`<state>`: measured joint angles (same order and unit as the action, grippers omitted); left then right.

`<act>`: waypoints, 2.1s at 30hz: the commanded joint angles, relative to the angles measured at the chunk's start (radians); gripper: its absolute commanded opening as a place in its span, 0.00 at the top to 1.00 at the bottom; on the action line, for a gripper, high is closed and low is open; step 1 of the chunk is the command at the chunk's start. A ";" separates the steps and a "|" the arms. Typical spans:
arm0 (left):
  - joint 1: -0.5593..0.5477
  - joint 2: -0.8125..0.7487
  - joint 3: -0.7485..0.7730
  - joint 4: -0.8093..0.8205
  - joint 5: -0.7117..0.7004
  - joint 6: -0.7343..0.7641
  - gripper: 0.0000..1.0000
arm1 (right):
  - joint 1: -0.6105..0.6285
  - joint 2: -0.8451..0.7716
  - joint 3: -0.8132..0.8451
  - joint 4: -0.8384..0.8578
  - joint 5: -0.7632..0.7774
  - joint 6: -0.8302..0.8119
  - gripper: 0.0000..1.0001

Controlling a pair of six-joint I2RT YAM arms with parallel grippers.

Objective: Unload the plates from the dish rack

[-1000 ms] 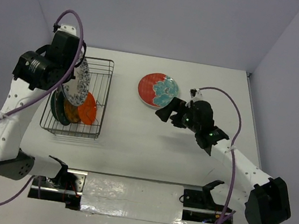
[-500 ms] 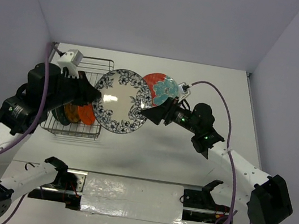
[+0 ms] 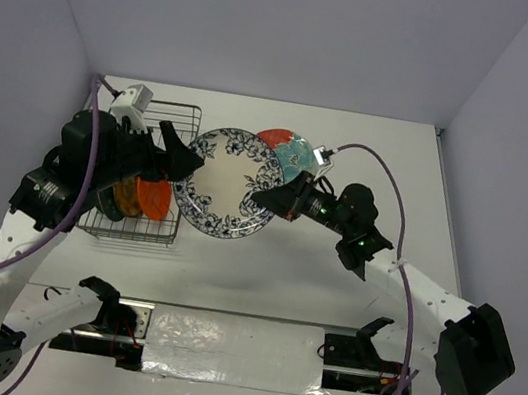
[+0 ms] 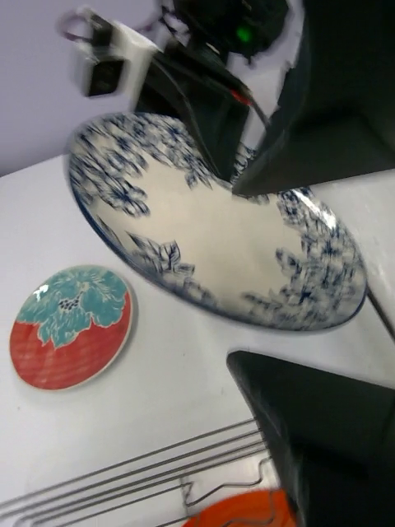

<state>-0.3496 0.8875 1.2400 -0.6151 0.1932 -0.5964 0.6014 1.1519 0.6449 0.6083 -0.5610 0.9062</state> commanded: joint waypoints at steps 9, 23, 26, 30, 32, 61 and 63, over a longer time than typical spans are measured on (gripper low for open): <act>-0.006 -0.057 0.095 -0.232 -0.672 0.070 0.00 | -0.268 0.139 0.105 -0.226 0.110 0.049 1.00; -0.006 -0.407 -0.378 0.060 -0.554 0.198 0.00 | -0.454 0.741 0.565 -0.286 -0.103 -0.027 0.94; -0.006 -0.424 -0.367 0.046 -0.586 0.185 0.00 | -0.454 0.810 0.623 -0.338 -0.123 -0.047 0.89; -0.006 -0.423 -0.378 0.035 -0.607 0.173 0.00 | -0.453 0.848 0.642 -0.373 -0.129 -0.061 0.83; -0.006 -0.411 -0.378 0.035 -0.606 0.173 0.01 | -0.453 0.851 0.648 -0.398 -0.109 -0.088 0.76; -0.006 -0.386 -0.375 0.011 -0.647 0.158 0.00 | -0.327 0.951 0.999 -1.080 0.348 -0.432 0.00; -0.006 -0.389 -0.375 0.009 -0.650 0.156 0.00 | -0.309 0.968 1.042 -1.108 0.366 -0.451 0.00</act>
<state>-0.3542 0.4961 0.8528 -0.6281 -0.4347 -0.4255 0.2554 2.1147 1.6009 -0.4603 -0.2382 0.4946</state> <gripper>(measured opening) 0.995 0.997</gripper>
